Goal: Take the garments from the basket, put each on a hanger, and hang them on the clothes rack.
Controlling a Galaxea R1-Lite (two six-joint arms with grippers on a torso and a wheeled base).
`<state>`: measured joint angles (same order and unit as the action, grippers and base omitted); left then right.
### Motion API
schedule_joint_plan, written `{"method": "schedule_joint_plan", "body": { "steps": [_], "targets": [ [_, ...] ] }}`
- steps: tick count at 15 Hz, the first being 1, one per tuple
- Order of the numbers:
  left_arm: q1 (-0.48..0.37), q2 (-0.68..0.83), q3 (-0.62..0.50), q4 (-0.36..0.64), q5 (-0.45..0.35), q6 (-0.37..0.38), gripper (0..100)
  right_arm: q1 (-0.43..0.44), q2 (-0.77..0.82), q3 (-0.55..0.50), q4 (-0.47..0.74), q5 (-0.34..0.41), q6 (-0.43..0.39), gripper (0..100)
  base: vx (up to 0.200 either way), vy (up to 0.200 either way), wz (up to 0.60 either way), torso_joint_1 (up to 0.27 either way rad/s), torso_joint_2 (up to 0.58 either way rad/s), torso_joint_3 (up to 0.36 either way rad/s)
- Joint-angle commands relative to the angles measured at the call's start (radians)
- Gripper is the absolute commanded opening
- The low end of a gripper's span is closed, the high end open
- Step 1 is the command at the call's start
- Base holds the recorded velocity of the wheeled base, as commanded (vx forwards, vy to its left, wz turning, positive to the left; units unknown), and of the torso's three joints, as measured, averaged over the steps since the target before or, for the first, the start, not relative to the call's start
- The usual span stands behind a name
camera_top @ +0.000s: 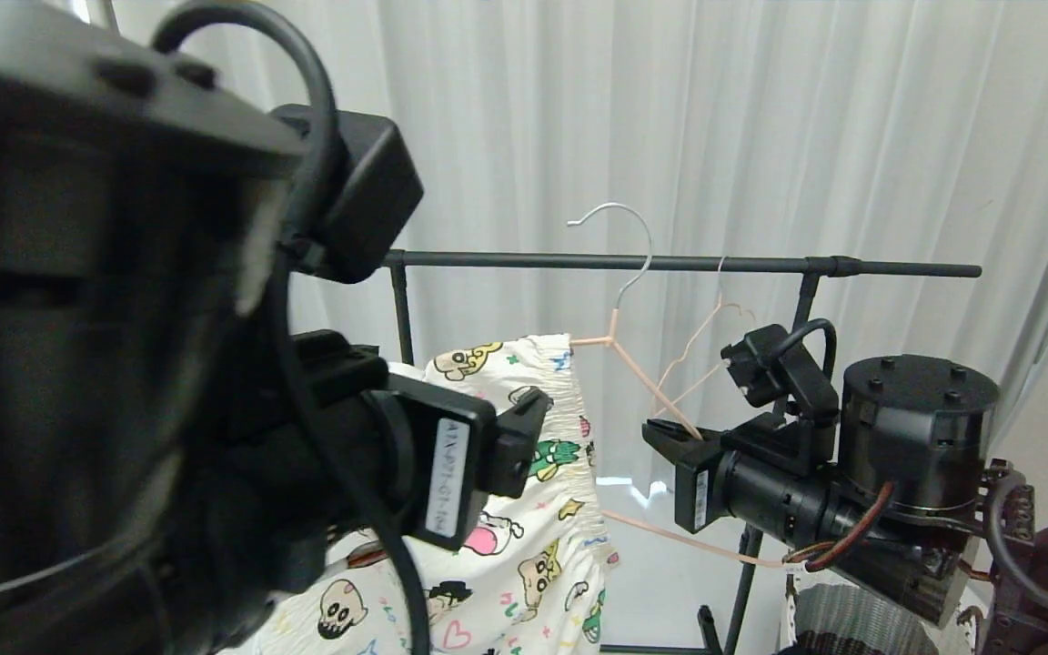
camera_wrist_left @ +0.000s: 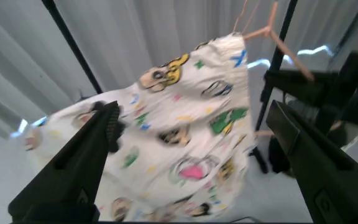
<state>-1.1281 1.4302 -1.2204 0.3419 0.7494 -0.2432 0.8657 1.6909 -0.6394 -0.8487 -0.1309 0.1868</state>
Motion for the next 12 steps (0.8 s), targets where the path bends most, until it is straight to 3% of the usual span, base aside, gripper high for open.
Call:
{"method": "schedule_joint_plan", "body": {
  "steps": [1,3,5,9,12],
  "targets": [
    [-0.007,-0.255,0.142,0.0,-0.108,0.157,100,-0.085,-0.02,0.136,-0.078,0.065,-0.059,0,0.0,0.0,0.0,0.0,0.0,0.0],
    [0.01,-0.412,0.245,0.0,-0.358,0.262,100,-0.1,-0.028,0.221,-0.167,0.114,-0.081,0,0.0,0.0,0.0,0.0,0.0,0.0],
    [0.119,-0.488,0.352,0.0,-0.579,0.323,100,-0.1,-0.033,0.29,-0.239,0.154,-0.124,0,0.0,0.0,0.0,0.0,0.0,0.0],
    [0.214,-0.419,0.392,-0.046,-0.811,0.344,100,-0.082,-0.034,0.385,-0.337,0.221,-0.188,0,0.0,0.0,0.0,0.0,0.0,0.0],
    [0.225,-0.298,0.397,-0.132,-0.854,0.351,100,-0.037,-0.034,0.4,-0.352,0.22,-0.193,0,0.0,0.0,0.0,0.0,0.0,0.0]
  ]
}}
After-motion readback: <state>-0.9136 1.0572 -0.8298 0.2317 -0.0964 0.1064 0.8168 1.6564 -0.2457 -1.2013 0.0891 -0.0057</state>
